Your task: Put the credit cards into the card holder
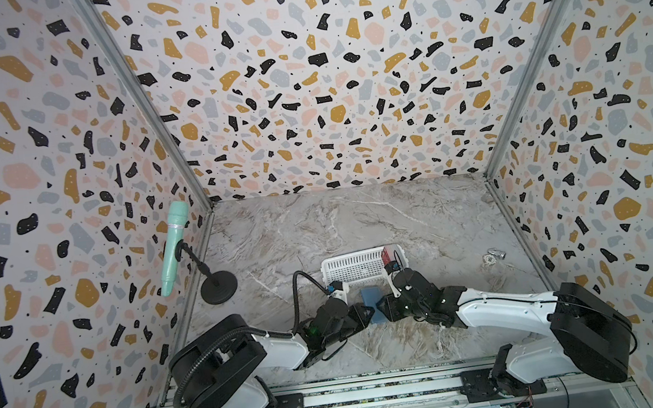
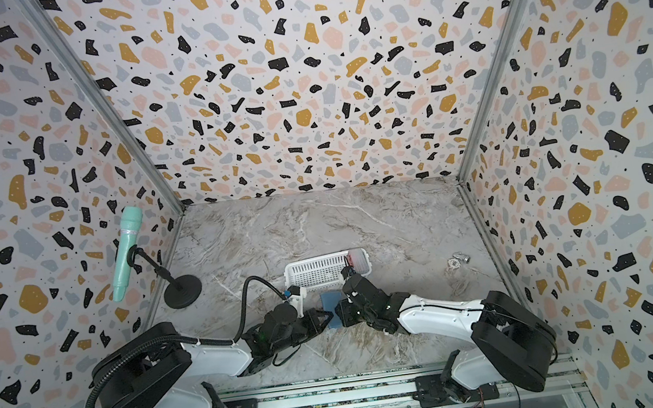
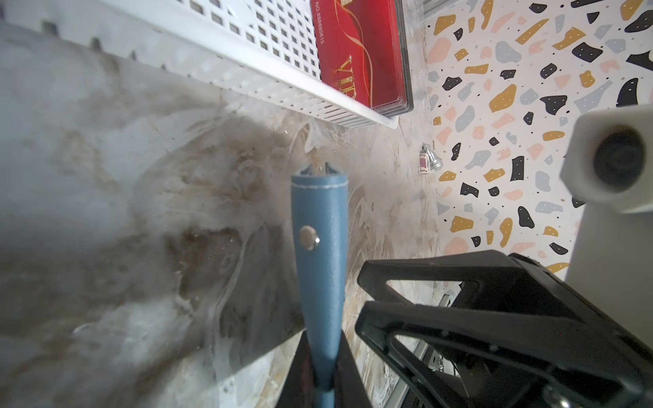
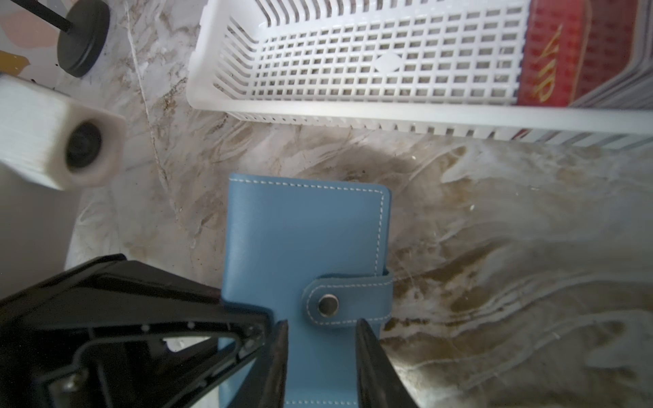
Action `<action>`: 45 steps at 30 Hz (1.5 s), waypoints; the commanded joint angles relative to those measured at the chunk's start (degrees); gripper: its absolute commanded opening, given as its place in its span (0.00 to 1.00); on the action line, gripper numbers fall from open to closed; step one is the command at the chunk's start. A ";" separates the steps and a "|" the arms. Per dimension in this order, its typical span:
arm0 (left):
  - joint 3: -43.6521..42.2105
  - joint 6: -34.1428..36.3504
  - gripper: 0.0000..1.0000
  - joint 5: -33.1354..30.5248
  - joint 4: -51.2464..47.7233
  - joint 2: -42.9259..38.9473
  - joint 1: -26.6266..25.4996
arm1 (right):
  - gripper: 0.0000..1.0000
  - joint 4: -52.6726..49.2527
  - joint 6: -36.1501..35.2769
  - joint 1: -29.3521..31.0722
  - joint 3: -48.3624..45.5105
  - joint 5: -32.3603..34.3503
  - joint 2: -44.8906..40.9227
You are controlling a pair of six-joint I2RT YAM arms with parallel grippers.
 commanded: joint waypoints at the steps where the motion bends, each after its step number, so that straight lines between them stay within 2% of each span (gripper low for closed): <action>1: 2.17 1.89 0.05 0.41 0.59 0.45 -0.32 | 0.39 -2.45 -0.33 0.33 2.89 1.11 1.40; 9: 2.62 2.59 0.04 1.01 0.29 0.44 -0.32 | 0.40 -4.83 -0.86 0.98 5.18 4.14 5.01; 20: 2.36 3.21 0.02 0.13 -1.12 0.04 -0.33 | 0.31 -11.06 -1.30 1.82 7.15 9.19 6.58; 33: 2.27 3.74 0.02 -0.23 -2.21 -0.05 -0.37 | 0.09 -12.81 -1.74 3.09 8.99 12.41 8.40; 45: 2.36 4.02 0.01 -1.46 -4.74 0.00 -0.41 | 0.05 -15.07 -0.79 3.31 9.03 15.80 7.02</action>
